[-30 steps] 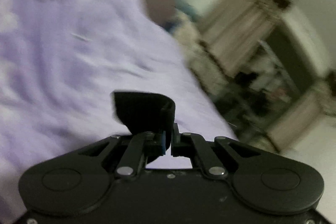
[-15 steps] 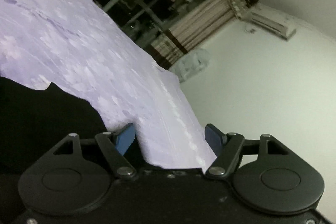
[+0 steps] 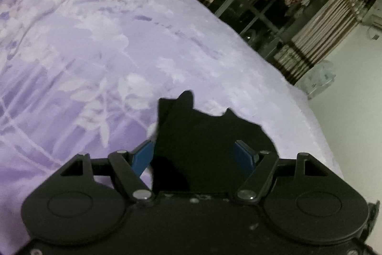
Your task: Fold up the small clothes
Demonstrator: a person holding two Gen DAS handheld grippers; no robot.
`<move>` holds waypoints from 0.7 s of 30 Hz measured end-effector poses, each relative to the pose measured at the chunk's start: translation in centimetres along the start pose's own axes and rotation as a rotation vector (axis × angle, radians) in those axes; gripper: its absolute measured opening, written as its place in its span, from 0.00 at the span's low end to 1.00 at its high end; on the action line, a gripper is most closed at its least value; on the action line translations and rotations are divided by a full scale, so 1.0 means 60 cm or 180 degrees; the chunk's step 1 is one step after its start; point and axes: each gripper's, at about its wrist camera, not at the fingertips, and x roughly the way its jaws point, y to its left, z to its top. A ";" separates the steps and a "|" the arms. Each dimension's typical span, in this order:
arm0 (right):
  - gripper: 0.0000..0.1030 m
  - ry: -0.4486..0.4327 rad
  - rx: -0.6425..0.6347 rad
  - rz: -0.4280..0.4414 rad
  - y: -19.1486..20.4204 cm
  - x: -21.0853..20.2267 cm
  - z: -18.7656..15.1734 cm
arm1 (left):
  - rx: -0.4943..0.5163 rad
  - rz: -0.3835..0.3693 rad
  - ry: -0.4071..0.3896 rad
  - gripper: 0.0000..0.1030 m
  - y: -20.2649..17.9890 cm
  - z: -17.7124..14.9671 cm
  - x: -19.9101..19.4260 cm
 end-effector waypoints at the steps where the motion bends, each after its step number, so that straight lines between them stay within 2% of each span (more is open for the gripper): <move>1: 0.48 0.0047 0.0179 -0.0074 -0.004 0.020 0.000 | 0.0000 0.0030 0.0022 0.71 0.002 -0.005 0.006; 5: 0.48 -0.0084 0.0551 -0.0138 -0.011 0.057 -0.002 | -0.0002 0.0079 0.0097 0.71 0.019 0.008 0.023; 6: 0.33 -0.0130 0.0556 -0.0119 -0.008 0.059 0.002 | 0.0014 0.0089 0.0114 0.71 0.013 0.017 0.015; 7: 0.00 -0.0207 0.0516 -0.0119 -0.002 0.059 0.007 | 0.0039 0.0111 0.0133 0.71 0.012 0.020 0.019; 9: 0.00 -0.0258 0.0373 -0.0106 0.008 0.054 0.019 | 0.0082 0.0133 0.0146 0.71 0.014 0.023 0.024; 10: 0.00 -0.0342 0.0317 -0.0001 0.012 0.038 0.025 | 0.0111 0.0128 0.0134 0.72 0.013 0.025 0.024; 12: 0.00 -0.0600 0.0166 0.0140 0.022 -0.002 0.033 | 0.0151 0.0107 0.0126 0.72 0.012 0.027 0.023; 14: 0.00 -0.0818 0.0050 0.0117 0.022 -0.036 0.037 | 0.0167 0.0110 0.0159 0.72 0.014 0.026 0.030; 17: 0.00 -0.0715 0.0055 -0.0025 -0.010 -0.038 0.037 | 0.0152 0.0148 0.0251 0.72 0.015 0.019 0.051; 19: 0.00 -0.0711 0.0051 -0.0408 -0.036 -0.029 0.028 | 0.0134 0.0156 0.0288 0.72 0.012 0.014 0.060; 21: 0.00 -0.0663 0.0206 -0.0437 -0.063 -0.024 0.019 | 0.0129 0.0128 0.0305 0.72 0.007 0.009 0.068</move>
